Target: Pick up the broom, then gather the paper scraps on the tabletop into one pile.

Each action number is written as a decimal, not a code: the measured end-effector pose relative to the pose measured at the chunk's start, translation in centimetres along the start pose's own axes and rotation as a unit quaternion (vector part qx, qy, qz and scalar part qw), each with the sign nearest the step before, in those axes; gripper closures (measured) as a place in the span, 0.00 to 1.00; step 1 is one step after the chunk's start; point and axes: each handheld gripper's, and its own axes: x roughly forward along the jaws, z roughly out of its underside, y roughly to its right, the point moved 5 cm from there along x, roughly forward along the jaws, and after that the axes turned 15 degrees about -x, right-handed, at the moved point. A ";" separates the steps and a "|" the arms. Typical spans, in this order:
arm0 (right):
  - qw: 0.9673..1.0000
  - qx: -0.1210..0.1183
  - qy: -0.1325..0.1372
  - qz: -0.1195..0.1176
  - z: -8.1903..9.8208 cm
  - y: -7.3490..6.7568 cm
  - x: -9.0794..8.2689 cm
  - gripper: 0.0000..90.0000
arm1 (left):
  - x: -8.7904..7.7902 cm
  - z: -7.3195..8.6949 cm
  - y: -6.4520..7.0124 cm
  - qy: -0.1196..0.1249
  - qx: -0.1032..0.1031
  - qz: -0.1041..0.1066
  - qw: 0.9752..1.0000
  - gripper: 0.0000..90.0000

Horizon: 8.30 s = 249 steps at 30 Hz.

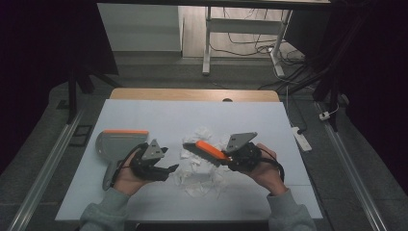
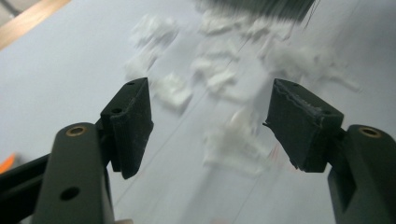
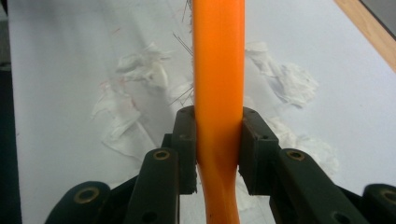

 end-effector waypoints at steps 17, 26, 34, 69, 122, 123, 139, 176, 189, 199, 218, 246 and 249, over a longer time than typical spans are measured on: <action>0.995 0.080 0.035 0.041 1.9 2.3 -1.7 0.78 | -2.8 5.1 -4.5 0.011 -0.067 -0.062 0.996 0.36; 0.989 0.121 0.027 0.077 3.2 3.4 -2.4 0.78 | -3.4 6.9 -5.9 0.013 -0.100 -0.071 0.992 0.35; 0.983 0.150 0.022 0.103 4.7 4.4 -3.4 0.78 | -3.4 7.3 -6.1 0.012 -0.105 -0.072 0.992 0.35; 0.958 0.225 -0.155 0.087 7.9 11.7 -0.6 0.78 | -2.6 7.4 -5.7 0.019 -0.093 -0.062 0.994 0.35; 0.961 0.117 -0.250 0.029 1.6 14.9 10.5 0.78 | -2.2 7.8 -5.8 0.013 -0.091 -0.057 0.994 0.35; 0.959 0.116 -0.258 0.022 1.4 14.8 10.8 0.78 | -2.2 7.8 -5.8 0.013 -0.091 -0.057 0.994 0.35; 0.968 0.025 -0.236 -0.077 0.0 8.5 9.4 0.78 | -2.2 7.8 -5.5 0.012 -0.087 -0.058 0.994 0.35; 0.964 -0.074 -0.233 -0.105 -3.3 7.3 11.6 0.78 | -2.2 7.9 -5.6 0.011 -0.086 -0.058 0.995 0.35; 0.988 -0.016 -0.149 -0.028 -2.8 7.7 6.2 0.78 | -2.1 7.9 -5.5 0.010 -0.087 -0.062 0.994 0.35; 0.994 0.042 -0.098 -0.031 -3.3 6.7 4.9 0.78 | -2.2 8.0 -5.7 0.011 -0.088 -0.063 0.994 0.35; 0.986 0.114 -0.069 -0.098 -7.7 -0.2 5.8 0.78 | -2.9 8.0 -6.4 0.024 -0.099 -0.076 0.992 0.35; 0.976 0.140 -0.098 -0.138 -9.4 -3.8 12.6 0.78 | -3.4 8.3 -7.5 0.037 -0.113 -0.088 0.989 0.36; 0.974 0.153 -0.104 -0.127 -7.7 -2.6 12.2 0.78 | -3.4 8.3 -7.5 0.035 -0.113 -0.087 0.989 0.36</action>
